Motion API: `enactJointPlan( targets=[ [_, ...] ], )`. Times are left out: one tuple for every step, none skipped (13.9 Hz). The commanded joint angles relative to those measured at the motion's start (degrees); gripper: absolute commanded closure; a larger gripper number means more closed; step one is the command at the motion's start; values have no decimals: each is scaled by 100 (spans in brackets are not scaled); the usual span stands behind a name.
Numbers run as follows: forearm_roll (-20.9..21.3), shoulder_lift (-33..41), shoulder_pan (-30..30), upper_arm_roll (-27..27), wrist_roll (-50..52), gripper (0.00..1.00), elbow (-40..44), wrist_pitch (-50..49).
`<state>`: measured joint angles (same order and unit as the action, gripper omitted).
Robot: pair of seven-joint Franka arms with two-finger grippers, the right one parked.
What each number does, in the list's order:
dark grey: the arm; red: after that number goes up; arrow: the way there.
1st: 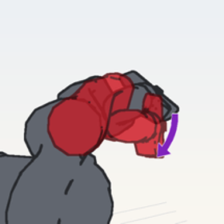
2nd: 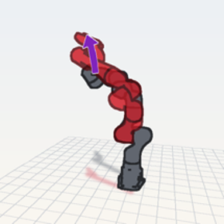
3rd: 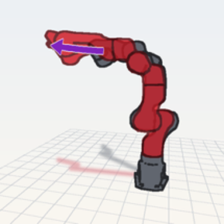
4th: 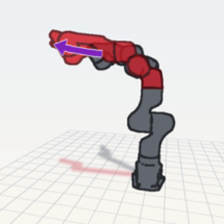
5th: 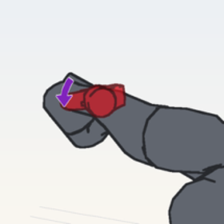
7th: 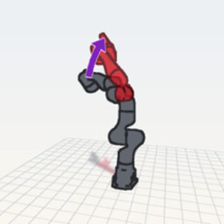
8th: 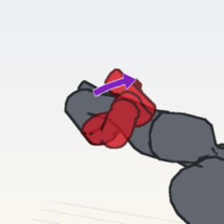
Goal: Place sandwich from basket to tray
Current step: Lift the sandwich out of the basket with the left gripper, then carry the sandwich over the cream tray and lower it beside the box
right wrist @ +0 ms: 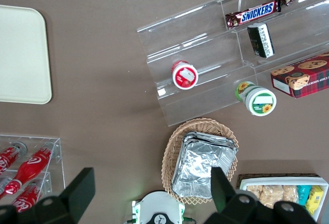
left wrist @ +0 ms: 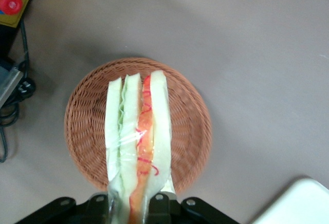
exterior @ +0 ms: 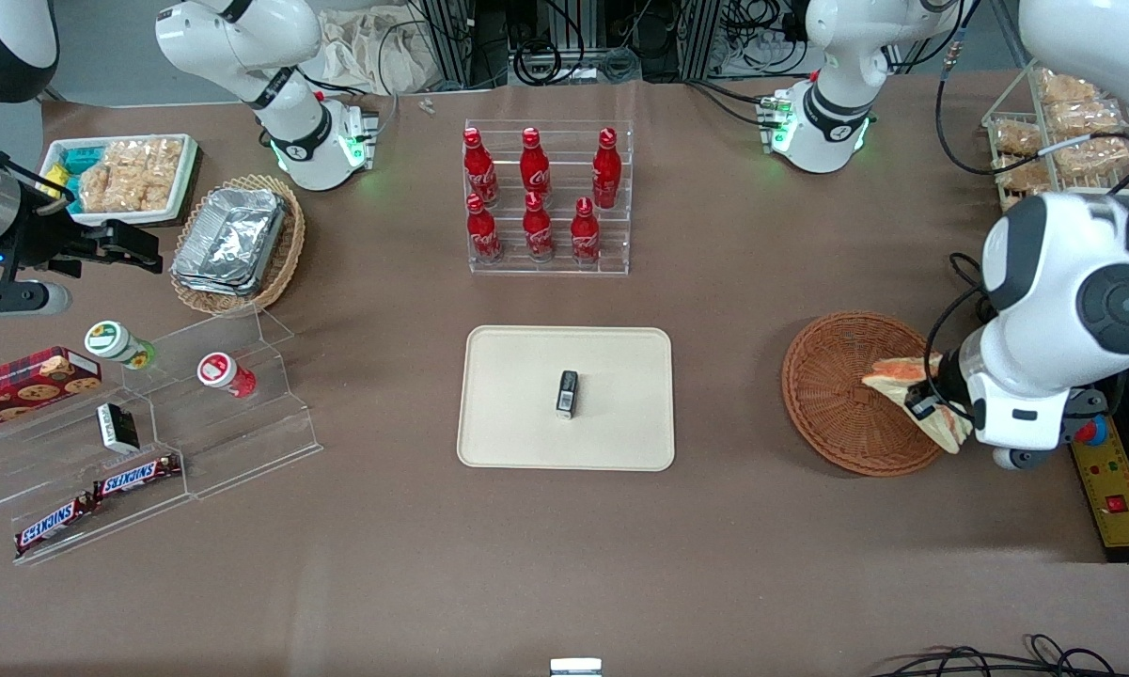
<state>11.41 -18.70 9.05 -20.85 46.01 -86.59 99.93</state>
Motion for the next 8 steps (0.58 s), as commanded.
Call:
enactJointPlan(
  targets=[
    [46, -160, -17, -786, -110, 100, 870, -667],
    [46, -186, -52, -1076, -118, 100, 889, -659],
    [46, -334, -200, -1262, -118, 100, 889, -589],
    [55, -527, -471, -1333, -197, 100, 924, -545],
    [142, -738, -831, -1325, -276, 100, 951, -388],
    [351, -984, -1130, -1317, -277, 100, 951, -160],
    [693, -1273, -1412, -1317, -250, 100, 951, 16],
    [1009, -1581, -1658, -1317, -181, 100, 951, 218]
  ],
)
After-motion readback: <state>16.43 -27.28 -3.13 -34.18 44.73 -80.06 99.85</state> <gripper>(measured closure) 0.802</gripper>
